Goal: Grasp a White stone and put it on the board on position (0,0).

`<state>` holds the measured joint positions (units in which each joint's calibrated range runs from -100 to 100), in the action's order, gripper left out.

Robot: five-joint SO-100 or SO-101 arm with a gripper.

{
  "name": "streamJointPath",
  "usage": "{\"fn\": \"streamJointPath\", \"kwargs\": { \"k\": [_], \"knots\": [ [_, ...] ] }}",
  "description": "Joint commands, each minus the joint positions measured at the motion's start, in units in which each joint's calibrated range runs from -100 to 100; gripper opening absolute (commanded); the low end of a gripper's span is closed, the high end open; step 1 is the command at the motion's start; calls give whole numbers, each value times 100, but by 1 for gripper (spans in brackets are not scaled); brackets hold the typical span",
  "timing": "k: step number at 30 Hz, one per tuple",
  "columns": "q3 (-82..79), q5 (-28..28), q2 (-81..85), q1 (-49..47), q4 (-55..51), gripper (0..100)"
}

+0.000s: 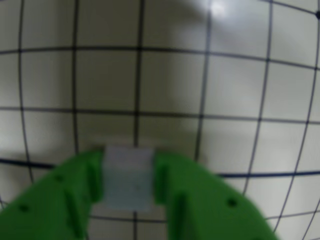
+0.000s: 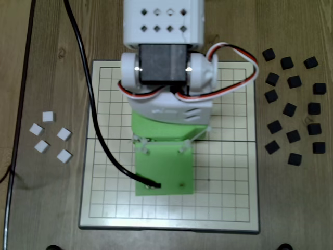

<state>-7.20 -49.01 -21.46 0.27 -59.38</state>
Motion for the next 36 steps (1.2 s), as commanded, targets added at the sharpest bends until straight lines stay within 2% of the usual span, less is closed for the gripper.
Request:
{"fn": "streamJointPath", "kwargs": {
  "k": [1, 36],
  "knots": [
    [-34, -39, 200, 23, 56, 6],
    [-24, 127, 429, 69, 72, 13]
  ]
}}
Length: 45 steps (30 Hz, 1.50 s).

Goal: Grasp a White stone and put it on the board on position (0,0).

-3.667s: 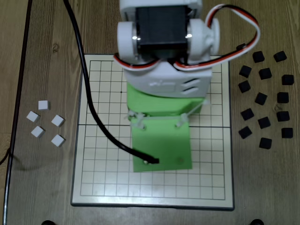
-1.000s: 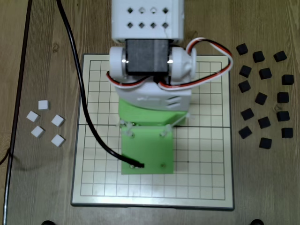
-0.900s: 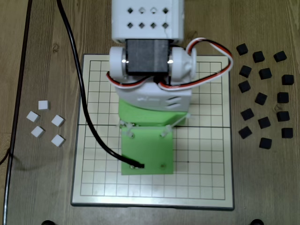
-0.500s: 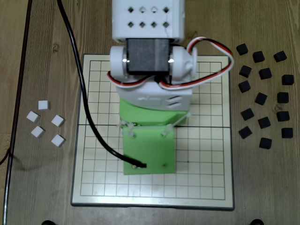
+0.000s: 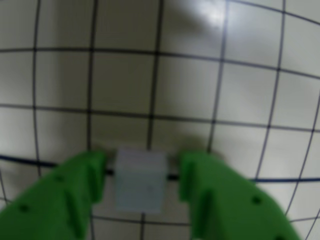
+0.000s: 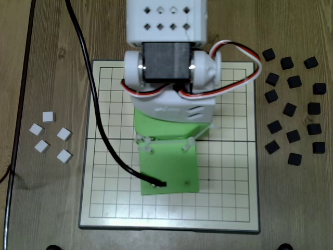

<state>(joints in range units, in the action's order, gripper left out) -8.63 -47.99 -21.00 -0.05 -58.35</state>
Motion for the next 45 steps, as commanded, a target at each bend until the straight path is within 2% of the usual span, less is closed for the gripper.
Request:
{"fn": "streamJointPath", "kwargs": {
  "k": [1, 26, 45],
  "knots": [
    [128, 24, 401, 101, -56, 13],
    [1172, 73, 596, 37, -1089, 13],
    [1037, 88, 1028, 19, -1114, 6]
  ]
}}
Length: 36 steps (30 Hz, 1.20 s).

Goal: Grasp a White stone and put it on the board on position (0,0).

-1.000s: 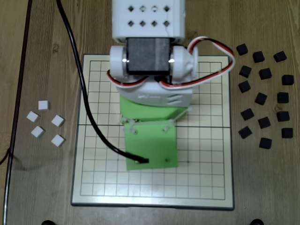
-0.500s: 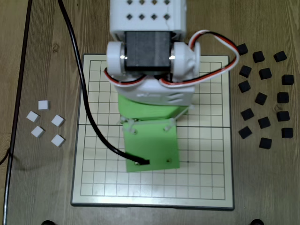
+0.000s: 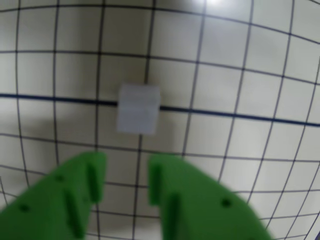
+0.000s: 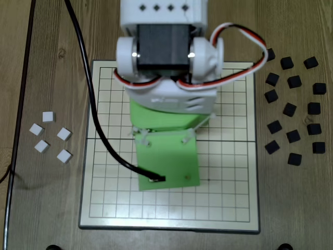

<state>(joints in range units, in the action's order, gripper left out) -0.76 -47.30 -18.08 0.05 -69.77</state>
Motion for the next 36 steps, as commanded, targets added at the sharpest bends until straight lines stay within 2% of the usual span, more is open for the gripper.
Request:
{"fn": "streamJointPath", "kwargs": {
  "k": [1, 7, 23, 36],
  "knots": [
    [153, 24, 804, 8, 86, 6],
    [-1151, 20, 1965, 90, 557, 6],
    [-5180, -54, 6586, 527, 491, 6],
    [-7045, -54, 8926, 673, 103, 6]
  ]
}}
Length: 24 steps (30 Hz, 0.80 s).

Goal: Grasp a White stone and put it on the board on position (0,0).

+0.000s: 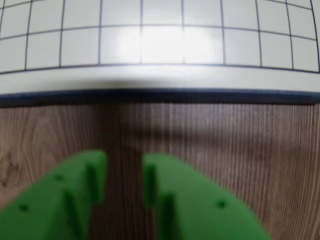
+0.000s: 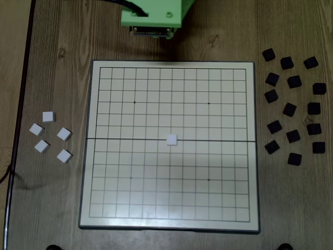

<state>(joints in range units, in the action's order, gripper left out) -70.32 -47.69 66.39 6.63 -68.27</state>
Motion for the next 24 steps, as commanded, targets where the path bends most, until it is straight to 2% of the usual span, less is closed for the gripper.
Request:
{"fn": "streamJointPath", "kwargs": {
  "k": [1, 24],
  "knots": [
    [-186, -24, 580, -3, -89, 6],
    [-2186, -98, 1953, -349, -164, 6]
  ]
}}
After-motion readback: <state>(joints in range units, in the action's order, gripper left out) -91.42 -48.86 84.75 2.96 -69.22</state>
